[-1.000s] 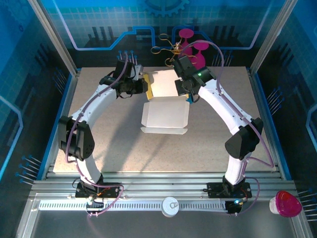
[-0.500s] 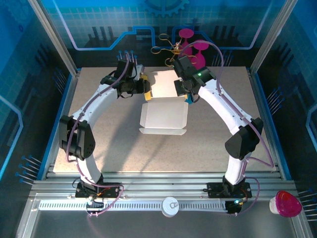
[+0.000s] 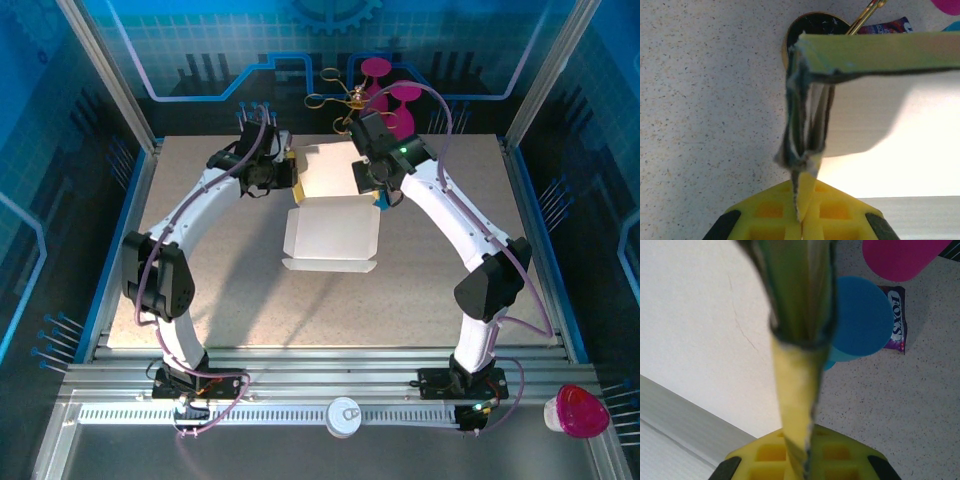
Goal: Fold the paper box
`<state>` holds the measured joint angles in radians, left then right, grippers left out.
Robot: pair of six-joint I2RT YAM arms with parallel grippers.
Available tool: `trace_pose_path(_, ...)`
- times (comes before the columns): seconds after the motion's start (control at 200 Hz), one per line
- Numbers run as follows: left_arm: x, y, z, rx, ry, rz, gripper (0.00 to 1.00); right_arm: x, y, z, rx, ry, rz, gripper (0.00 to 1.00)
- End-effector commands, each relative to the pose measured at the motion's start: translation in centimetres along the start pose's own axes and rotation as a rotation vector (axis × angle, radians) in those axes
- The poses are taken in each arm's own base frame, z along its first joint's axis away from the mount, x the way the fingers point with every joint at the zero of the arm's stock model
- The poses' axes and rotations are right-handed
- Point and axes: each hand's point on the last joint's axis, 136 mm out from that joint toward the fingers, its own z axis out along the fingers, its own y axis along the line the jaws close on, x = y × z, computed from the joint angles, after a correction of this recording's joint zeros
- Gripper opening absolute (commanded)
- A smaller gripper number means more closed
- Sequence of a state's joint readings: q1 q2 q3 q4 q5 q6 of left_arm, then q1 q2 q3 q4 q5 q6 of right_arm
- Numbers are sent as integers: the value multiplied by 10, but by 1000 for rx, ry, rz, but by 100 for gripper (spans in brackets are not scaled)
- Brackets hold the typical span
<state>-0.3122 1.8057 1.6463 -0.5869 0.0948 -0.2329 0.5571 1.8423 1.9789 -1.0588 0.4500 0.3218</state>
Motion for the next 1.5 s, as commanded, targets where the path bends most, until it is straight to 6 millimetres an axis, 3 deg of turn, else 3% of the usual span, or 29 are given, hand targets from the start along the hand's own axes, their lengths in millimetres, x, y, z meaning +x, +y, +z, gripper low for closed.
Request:
trace_pose_path(0.0,-1,10,-8,-90,1,10,0,-6,-1,-14,-21,-19,28,0)
trace_pose_path(0.25,5,29,-15,-275,35,24,0,-4,-1,-16,1,0,17,0)
trace_pose_path(0.575,13,27,-31,-557,17,94,0,2,8,-9,16,30,4,0)
trace_pose_path(0.806,14,28,-32,-561,17,82,0,-1,11,-13,-3,18,10,0)
trace_pose_path(1.046,13,8,-29,-430,-8,55,0,0,13,-12,-24,11,6,0)
trace_pose_path(1.186,10,-3,-39,-354,-20,3,37,2,15,-9,-30,2,-1,0)
trace_pose_path(1.361,12,-15,-64,-254,-8,-112,57,7,13,0,-30,-25,9,0)
trace_pose_path(1.491,21,-17,-75,-173,9,-213,65,7,16,8,-57,-69,39,0)
